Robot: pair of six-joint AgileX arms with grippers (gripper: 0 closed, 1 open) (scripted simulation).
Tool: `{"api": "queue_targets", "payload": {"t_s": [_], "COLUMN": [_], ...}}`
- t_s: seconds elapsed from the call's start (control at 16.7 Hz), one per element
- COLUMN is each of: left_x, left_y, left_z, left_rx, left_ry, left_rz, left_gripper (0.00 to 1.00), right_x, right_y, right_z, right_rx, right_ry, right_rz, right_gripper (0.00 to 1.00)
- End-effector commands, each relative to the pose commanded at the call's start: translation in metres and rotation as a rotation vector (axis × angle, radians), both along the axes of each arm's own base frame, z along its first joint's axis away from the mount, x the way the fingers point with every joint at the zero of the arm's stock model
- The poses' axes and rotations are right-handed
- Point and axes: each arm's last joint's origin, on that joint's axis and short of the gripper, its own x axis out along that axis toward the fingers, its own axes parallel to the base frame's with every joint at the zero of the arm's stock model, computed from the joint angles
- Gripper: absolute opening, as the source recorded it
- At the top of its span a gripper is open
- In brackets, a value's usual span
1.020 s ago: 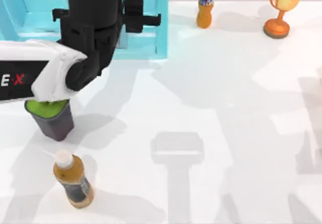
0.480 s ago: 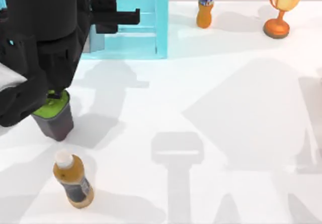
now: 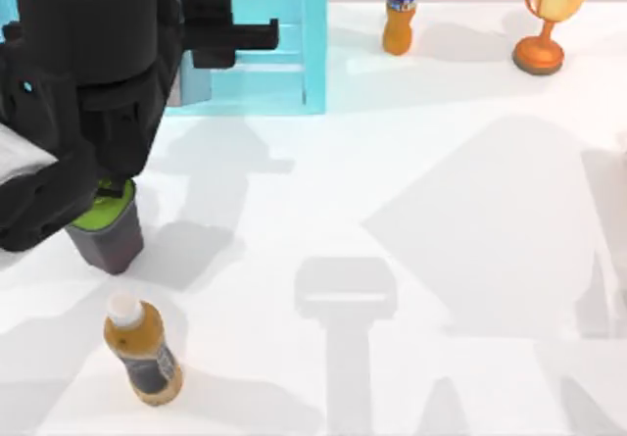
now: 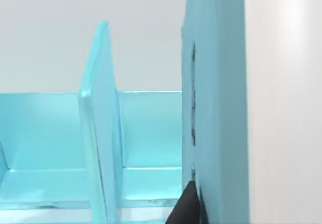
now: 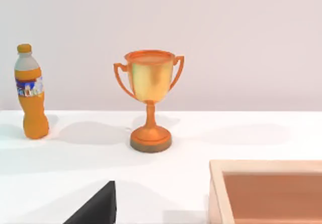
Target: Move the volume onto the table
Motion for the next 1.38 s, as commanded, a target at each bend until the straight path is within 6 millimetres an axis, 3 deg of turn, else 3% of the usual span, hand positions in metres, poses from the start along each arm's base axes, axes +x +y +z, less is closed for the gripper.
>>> {"api": "queue_targets", "payload": {"t_s": [0.36,0.6,1.08,1.38], "left_x": [-0.022,-0.044,-0.099,-0.141], "left_y": [-0.043,-0.079,-0.146,-0.175], "left_z": [0.003,-0.007,-0.043,-0.080], "left_rx": [-0.241,-0.483,-1.111,-1.436], "left_ry": [0.039,0.095,0.077,0.036], "left_rz": [0.000,0.086,0.356,0.422], "left_gripper": [0.00,0.00,0.00,0.00], "right_x": [0.000,0.000,0.000,0.000], "right_y": [0.000,0.000,0.000,0.000], "right_z": [0.000,0.000,0.000,0.000], "right_rx": [0.000,0.000,0.000,0.000], "right_ry": [0.000,0.000,0.000,0.000], "right_rz": [0.000,0.000,0.000,0.000], "right_gripper": [1.00,1.00,1.00,1.00]}}
